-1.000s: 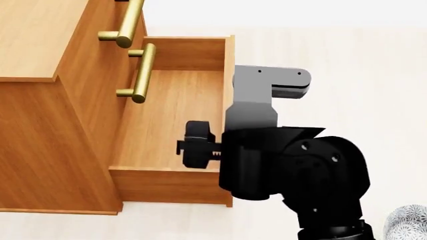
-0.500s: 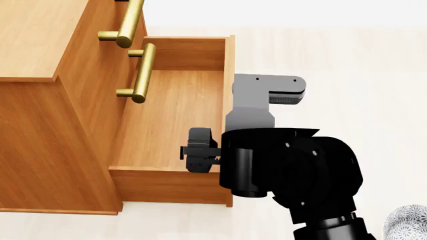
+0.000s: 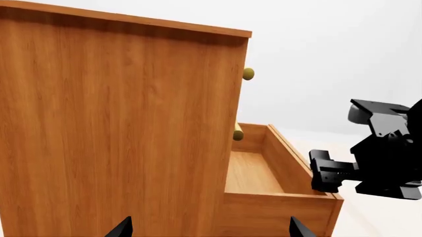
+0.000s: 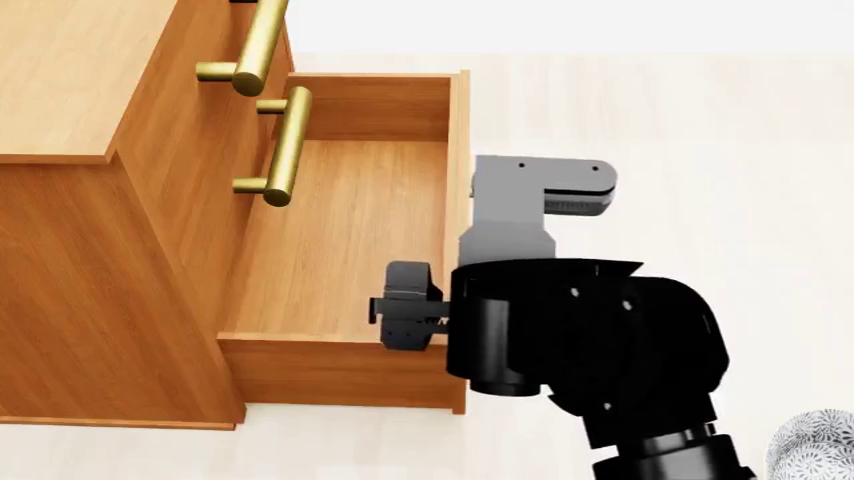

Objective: Put the bowl in the bottom drawer of the cabinet and close it.

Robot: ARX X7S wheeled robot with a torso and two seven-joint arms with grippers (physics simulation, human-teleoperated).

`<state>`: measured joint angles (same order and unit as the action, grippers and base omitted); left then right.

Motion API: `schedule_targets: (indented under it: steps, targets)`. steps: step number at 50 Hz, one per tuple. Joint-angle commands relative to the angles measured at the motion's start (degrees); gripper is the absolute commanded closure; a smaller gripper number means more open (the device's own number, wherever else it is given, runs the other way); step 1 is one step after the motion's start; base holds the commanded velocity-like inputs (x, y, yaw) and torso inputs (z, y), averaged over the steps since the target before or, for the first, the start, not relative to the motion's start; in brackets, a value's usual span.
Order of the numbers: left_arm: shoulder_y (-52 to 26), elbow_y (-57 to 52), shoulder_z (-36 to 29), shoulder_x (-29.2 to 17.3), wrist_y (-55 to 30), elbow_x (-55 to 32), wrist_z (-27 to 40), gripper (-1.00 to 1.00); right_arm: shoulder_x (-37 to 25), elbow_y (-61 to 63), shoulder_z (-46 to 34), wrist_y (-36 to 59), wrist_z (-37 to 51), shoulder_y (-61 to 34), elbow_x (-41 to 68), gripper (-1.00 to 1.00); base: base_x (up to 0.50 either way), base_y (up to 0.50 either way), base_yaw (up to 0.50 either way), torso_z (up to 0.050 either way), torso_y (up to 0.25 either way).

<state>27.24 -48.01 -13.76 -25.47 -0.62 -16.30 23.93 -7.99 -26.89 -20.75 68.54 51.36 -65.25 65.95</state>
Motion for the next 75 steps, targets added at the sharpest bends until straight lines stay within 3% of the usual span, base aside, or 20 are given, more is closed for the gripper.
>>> schedule_targets:
  steps: [1,75]
  targets:
    - [-0.2,0.6,-0.3,-0.1,0.4,-0.1,0.1,-1.0,-0.9,0.2,0.0,-0.2,0.6,0.2,0.6,-1.0,0.0,0.0,0.0,0.0,0.0]
    - [-0.6,0.7,-2.2,-1.3,0.7,0.2,1.5,-1.0,-9.7,7.3,4.0,2.7,7.3,3.4,6.8,-1.0,0.0,0.0,0.0,0.0,0.0]
